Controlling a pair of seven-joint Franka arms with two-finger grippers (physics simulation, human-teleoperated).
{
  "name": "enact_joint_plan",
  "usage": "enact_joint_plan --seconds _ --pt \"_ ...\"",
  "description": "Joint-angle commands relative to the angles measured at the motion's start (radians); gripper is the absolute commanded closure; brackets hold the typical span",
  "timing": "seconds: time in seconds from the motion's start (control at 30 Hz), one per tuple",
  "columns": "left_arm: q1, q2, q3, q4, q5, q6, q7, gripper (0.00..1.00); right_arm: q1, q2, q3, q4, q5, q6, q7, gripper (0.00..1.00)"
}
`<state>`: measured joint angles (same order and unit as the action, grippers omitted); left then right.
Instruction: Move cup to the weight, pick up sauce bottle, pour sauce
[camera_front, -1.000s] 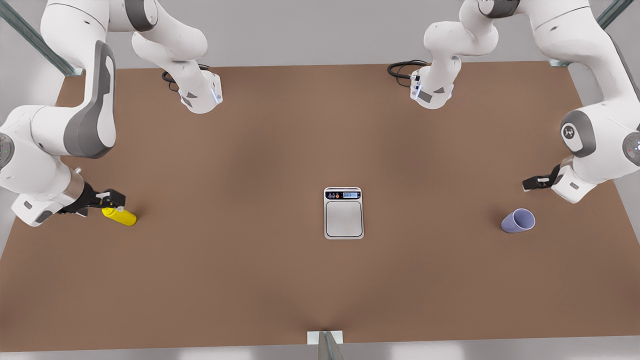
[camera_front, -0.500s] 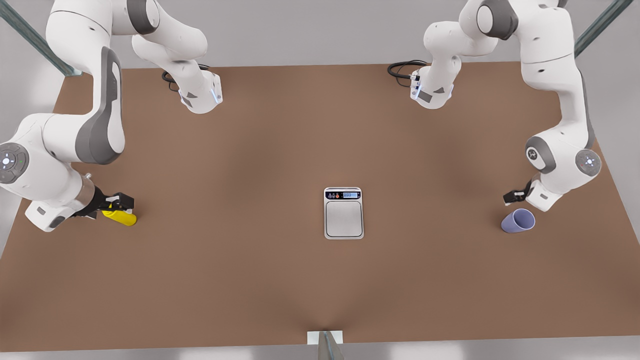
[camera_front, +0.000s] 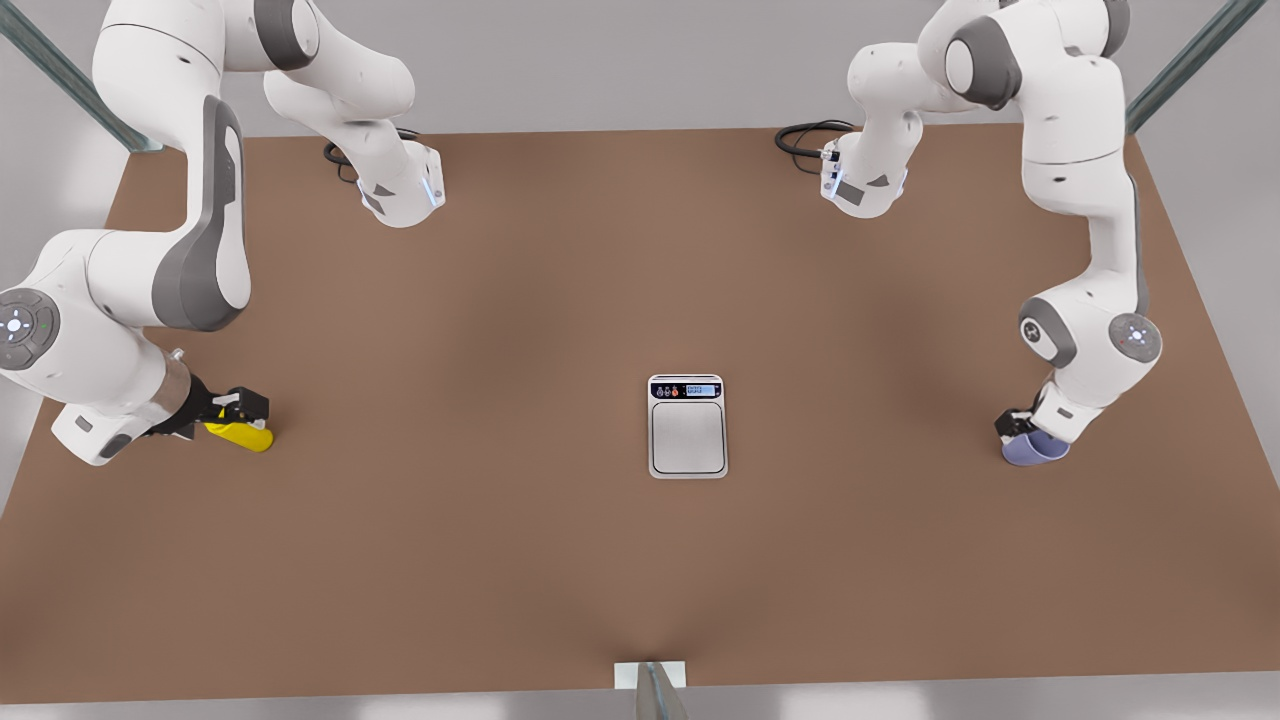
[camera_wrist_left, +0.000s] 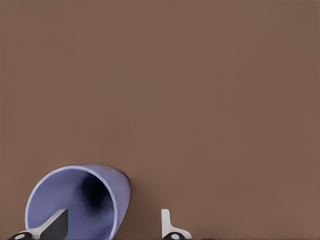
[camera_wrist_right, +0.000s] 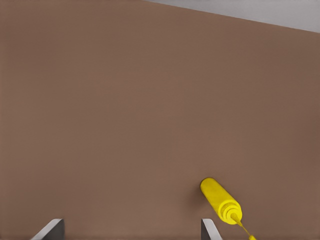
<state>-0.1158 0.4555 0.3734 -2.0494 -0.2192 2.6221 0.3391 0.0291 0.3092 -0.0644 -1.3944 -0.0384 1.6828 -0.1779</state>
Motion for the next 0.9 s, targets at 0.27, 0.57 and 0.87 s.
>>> enact_joint_plan --seconds 0.27,0.57,0.87 --pt "0.001 0.054 -0.013 0.011 -0.065 0.009 0.000 0.53 0.000 0.001 0.000 0.000 0.000 0.002 0.000 0.00" --pt "0.011 0.061 -0.011 0.022 -0.065 0.006 0.037 0.79 -0.003 0.001 0.000 0.000 0.000 0.002 0.000 0.00" --pt "0.011 0.069 -0.011 0.038 -0.066 -0.002 0.037 0.79 -0.014 -0.001 0.000 0.003 -0.002 -0.002 -0.014 0.00"
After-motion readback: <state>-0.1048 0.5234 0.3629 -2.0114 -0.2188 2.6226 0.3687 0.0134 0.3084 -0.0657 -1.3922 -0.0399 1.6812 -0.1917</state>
